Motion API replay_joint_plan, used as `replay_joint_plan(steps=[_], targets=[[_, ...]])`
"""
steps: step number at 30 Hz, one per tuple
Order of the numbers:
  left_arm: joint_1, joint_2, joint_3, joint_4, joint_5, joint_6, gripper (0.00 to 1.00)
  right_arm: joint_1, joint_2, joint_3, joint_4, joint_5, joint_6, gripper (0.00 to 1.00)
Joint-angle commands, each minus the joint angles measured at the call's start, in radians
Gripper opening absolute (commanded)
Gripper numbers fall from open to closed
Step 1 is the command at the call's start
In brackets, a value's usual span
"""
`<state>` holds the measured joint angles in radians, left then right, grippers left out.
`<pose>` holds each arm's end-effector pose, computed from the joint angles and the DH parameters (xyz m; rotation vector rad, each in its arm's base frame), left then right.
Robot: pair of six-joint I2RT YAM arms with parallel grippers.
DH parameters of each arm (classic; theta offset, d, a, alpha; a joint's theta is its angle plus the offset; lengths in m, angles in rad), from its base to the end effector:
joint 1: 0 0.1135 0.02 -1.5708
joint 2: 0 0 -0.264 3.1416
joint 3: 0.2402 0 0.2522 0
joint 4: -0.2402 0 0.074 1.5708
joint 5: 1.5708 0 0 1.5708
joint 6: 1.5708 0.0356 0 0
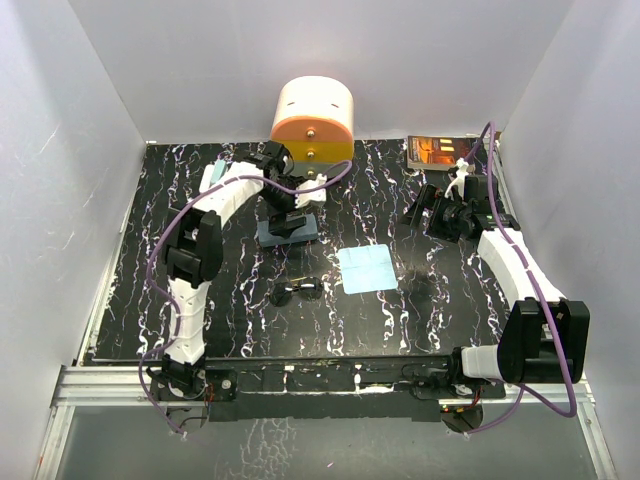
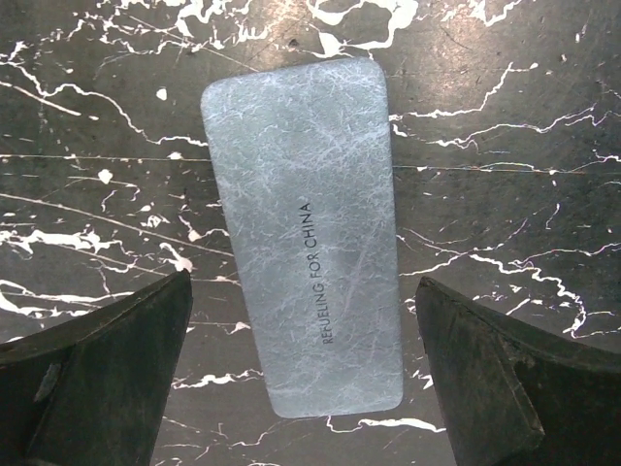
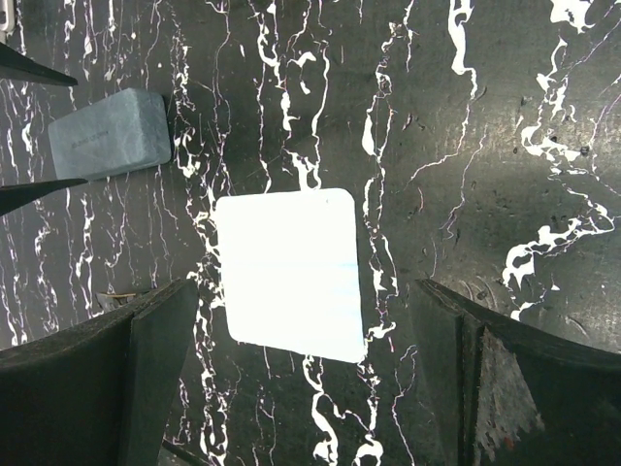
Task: Organize the sunglasses
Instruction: Pick up the sunglasses case from the center of the board.
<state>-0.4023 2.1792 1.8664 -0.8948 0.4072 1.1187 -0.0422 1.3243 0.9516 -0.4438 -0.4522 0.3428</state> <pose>0.4181 -0.1932 0.2121 1.8941 1.8455 -0.3409 0.2786 0.0038 0.2589 0.2422 2.3747 0.6817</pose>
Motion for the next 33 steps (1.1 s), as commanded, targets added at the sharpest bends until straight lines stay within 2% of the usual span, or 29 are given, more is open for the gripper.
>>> replay_joint_plan(steps=[1,19,26,28,31,33], targets=[[-0.009,-0.005,-0.021,-0.024,0.040,0.009,0.97,-0.005,0.001,-0.004,0.055,-0.018,-0.027,0.99],[-0.010,0.062,0.005,0.054,-0.015,-0.030,0.97,-0.005,0.010,-0.010,0.053,-0.014,-0.042,0.99],[-0.010,0.102,0.059,-0.008,0.008,-0.030,0.96,-0.005,0.019,-0.012,0.055,-0.009,-0.039,0.99],[-0.010,0.115,0.086,-0.049,0.016,-0.020,0.87,-0.005,0.021,-0.013,0.055,-0.009,-0.040,0.99],[-0.010,0.130,0.118,-0.103,0.030,-0.018,0.62,-0.005,0.020,-0.013,0.055,-0.014,-0.041,0.99],[-0.010,0.136,0.138,-0.151,0.044,-0.009,0.48,-0.005,0.016,-0.011,0.055,-0.022,-0.044,0.99]])
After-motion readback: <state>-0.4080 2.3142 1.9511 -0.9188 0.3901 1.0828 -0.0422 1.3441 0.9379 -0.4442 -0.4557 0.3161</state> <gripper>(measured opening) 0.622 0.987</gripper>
